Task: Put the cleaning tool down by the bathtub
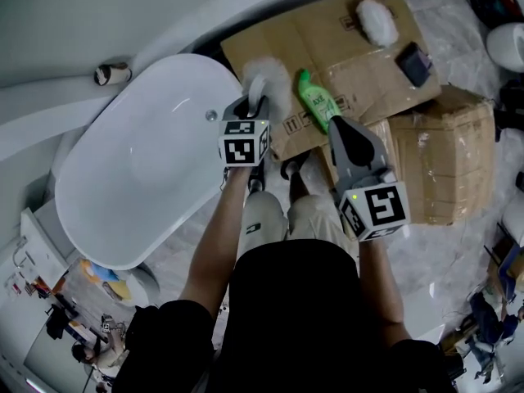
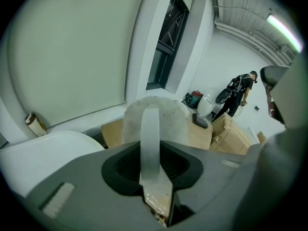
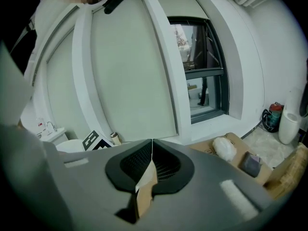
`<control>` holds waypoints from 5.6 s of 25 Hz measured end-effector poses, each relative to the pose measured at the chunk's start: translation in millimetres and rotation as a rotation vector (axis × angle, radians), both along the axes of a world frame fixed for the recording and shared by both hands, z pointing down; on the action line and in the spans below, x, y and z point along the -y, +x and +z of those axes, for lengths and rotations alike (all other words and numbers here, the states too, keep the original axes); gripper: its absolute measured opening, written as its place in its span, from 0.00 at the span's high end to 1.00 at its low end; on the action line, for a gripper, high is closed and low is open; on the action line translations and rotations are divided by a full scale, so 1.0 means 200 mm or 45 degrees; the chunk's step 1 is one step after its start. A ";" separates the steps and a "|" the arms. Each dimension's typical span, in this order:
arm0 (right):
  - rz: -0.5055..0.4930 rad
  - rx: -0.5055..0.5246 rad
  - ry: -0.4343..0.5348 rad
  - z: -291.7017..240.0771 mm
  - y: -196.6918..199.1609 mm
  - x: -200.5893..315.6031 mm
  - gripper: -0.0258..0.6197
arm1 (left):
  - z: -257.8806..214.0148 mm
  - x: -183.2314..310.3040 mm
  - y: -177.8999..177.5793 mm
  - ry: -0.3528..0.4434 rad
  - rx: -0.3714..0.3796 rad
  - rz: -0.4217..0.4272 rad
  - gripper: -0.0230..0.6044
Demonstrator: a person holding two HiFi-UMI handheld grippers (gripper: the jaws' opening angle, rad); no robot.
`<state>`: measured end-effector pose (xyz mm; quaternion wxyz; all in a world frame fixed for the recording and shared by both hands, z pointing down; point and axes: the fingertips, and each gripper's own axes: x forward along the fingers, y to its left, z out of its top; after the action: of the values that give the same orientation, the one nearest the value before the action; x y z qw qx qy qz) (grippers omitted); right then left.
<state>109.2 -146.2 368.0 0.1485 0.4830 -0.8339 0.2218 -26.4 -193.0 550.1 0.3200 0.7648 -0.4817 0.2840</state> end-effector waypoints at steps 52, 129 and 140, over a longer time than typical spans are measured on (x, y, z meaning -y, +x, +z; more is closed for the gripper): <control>-0.036 0.042 -0.116 0.39 0.08 0.17 0.94 | 0.75 0.32 0.11 -0.162 0.171 -0.053 0.82; 0.136 -0.028 0.137 -0.16 -0.17 -0.46 0.94 | -0.13 -0.47 -0.14 0.098 0.095 0.249 0.74; 0.252 -0.086 0.231 -0.37 -0.29 -0.82 0.94 | -0.49 -0.73 -0.30 0.270 0.018 0.311 0.77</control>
<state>51.9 18.8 294.0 0.1096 0.5817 -0.7933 0.1426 -86.9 -46.3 453.1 0.1971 0.8452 -0.4147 0.2736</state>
